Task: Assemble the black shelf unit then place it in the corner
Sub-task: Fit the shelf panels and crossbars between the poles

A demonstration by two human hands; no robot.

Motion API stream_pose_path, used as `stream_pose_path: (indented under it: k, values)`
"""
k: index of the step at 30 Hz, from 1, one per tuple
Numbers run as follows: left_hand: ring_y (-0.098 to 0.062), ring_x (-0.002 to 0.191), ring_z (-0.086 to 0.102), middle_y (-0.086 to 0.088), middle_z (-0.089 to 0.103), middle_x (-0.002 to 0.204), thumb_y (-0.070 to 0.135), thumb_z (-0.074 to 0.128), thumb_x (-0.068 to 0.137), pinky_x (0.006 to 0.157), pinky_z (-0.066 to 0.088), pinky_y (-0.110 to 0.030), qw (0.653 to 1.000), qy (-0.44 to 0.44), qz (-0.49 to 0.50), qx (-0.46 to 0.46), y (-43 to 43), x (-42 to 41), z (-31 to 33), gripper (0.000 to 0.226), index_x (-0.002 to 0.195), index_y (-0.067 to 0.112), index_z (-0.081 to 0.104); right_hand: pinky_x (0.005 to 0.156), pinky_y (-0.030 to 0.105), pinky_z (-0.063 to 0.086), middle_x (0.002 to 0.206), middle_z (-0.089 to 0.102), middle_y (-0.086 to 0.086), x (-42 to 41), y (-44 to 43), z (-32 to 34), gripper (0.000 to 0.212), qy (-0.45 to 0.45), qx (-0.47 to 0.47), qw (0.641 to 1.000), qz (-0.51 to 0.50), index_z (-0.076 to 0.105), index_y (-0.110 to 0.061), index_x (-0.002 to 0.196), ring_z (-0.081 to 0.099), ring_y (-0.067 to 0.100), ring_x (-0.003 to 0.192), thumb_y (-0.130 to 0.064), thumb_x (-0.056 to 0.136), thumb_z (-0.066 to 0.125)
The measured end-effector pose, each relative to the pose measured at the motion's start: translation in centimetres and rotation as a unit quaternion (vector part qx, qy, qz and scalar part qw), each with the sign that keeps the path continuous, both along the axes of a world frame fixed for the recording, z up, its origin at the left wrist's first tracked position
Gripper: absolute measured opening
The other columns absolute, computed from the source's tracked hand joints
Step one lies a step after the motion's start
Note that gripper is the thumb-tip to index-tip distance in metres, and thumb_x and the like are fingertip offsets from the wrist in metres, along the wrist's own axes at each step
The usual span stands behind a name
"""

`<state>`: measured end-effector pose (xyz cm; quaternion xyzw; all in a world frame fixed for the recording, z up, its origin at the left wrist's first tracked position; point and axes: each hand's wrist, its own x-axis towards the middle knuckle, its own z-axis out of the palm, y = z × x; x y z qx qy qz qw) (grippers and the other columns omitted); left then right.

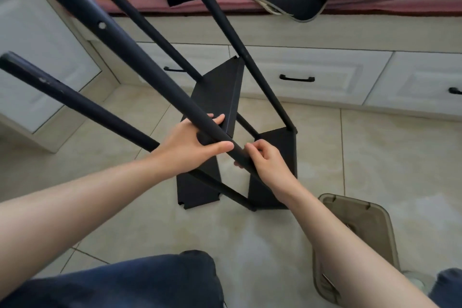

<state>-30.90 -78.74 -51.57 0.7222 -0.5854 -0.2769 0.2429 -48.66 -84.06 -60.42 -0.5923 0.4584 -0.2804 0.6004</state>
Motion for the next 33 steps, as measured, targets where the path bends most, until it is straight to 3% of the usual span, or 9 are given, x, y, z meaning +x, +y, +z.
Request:
stream_pose_path:
  k: [8, 12, 15, 17, 19, 22, 27, 30, 33]
  values:
    - [-0.005, 0.134, 0.047, 0.028, 0.047, 0.143, 0.063, 0.071, 0.063, 0.104, 0.041, -0.025, 0.991, 0.121, 0.064, 0.000, 0.1, 3.8, -3.5, 0.082, 0.141, 0.049, 0.050, 0.088, 0.032, 0.053, 0.091, 0.073, 0.000, 2.8, -1.6, -1.0, 0.023, 0.061, -0.026, 0.998, 0.011, 0.057, -0.017, 0.101, 0.069, 0.014, 0.091, -0.039, 0.102, 0.049]
    - [0.001, 0.133, 0.047, 0.039, 0.049, 0.135, 0.070, 0.073, 0.058, 0.110, 0.042, -0.031, 0.979, 0.176, 0.099, -0.005, 0.8, 4.6, -6.9, 0.072, 0.126, 0.064, 0.051, 0.077, 0.024, 0.049, 0.090, 0.068, -0.002, 2.9, -2.3, -1.9, 0.021, 0.097, -0.043, 0.994, 0.005, 0.058, -0.021, 0.096, 0.065, 0.010, 0.087, -0.040, 0.100, 0.052]
    - [0.016, 0.121, 0.052, 0.044, 0.055, 0.127, 0.069, 0.077, 0.057, 0.094, 0.046, -0.010, 0.967, 0.227, 0.117, -0.005, 1.4, 5.2, -9.6, 0.064, 0.116, 0.071, 0.055, 0.072, 0.021, 0.047, 0.086, 0.069, -0.003, 3.2, -2.4, -2.9, 0.020, 0.111, -0.037, 0.993, 0.020, 0.058, -0.022, 0.092, 0.065, 0.008, 0.082, -0.040, 0.100, 0.053]
    - [0.013, 0.119, 0.056, 0.034, 0.061, 0.129, 0.064, 0.079, 0.058, 0.086, 0.048, -0.004, 0.955, 0.262, 0.137, 0.006, 2.0, 5.3, -11.3, 0.058, 0.110, 0.075, 0.056, 0.065, 0.018, 0.043, 0.082, 0.068, -0.006, 3.5, -2.3, -3.6, 0.020, 0.132, -0.040, 0.990, 0.034, 0.057, -0.023, 0.091, 0.063, 0.004, 0.075, -0.040, 0.100, 0.052]
    - [0.010, 0.116, 0.060, 0.028, 0.067, 0.124, 0.059, 0.079, 0.059, 0.081, 0.050, -0.004, 0.943, 0.293, 0.159, 0.012, 2.6, 5.2, -13.0, 0.057, 0.109, 0.074, 0.057, 0.062, 0.017, 0.041, 0.080, 0.067, -0.006, 3.8, -2.1, -4.4, 0.020, 0.154, -0.041, 0.986, 0.046, 0.056, -0.024, 0.089, 0.061, 0.003, 0.072, -0.040, 0.100, 0.052]
    - [0.016, 0.104, 0.062, 0.034, 0.070, 0.109, 0.054, 0.078, 0.060, 0.074, 0.048, -0.003, 0.927, 0.325, 0.184, 0.016, 3.4, 4.6, -15.5, 0.065, 0.120, 0.066, 0.055, 0.063, 0.021, 0.042, 0.082, 0.068, -0.005, 3.9, -1.8, -5.6, 0.019, 0.173, -0.036, 0.982, 0.067, 0.054, -0.024, 0.088, 0.063, 0.007, 0.074, -0.038, 0.100, 0.052]
    - [0.013, 0.106, 0.063, 0.027, 0.071, 0.115, 0.048, 0.080, 0.063, 0.076, 0.049, -0.004, 0.903, 0.371, 0.213, 0.024, 4.8, 3.6, -18.5, 0.067, 0.125, 0.059, 0.056, 0.071, 0.029, 0.052, 0.083, 0.070, -0.004, 3.6, -1.3, -7.0, 0.019, 0.203, -0.040, 0.974, 0.098, 0.054, -0.024, 0.088, 0.066, 0.012, 0.078, -0.039, 0.100, 0.052]
    - [0.012, 0.104, 0.064, 0.030, 0.070, 0.112, 0.045, 0.079, 0.065, 0.076, 0.050, -0.005, 0.895, 0.386, 0.223, 0.031, 5.3, 3.3, -19.8, 0.064, 0.124, 0.057, 0.055, 0.077, 0.038, 0.055, 0.081, 0.070, -0.001, 3.3, -1.1, -7.7, 0.019, 0.207, -0.041, 0.972, 0.107, 0.055, -0.023, 0.087, 0.067, 0.018, 0.080, -0.038, 0.099, 0.053]
    - [0.012, 0.106, 0.064, 0.033, 0.069, 0.112, 0.044, 0.079, 0.067, 0.078, 0.050, -0.005, 0.888, 0.398, 0.228, 0.037, 5.6, 2.9, -20.9, 0.063, 0.125, 0.055, 0.054, 0.075, 0.039, 0.055, 0.080, 0.070, 0.001, 3.0, -0.9, -8.4, 0.019, 0.211, -0.042, 0.969, 0.123, 0.054, -0.025, 0.086, 0.066, 0.020, 0.080, -0.039, 0.099, 0.053]
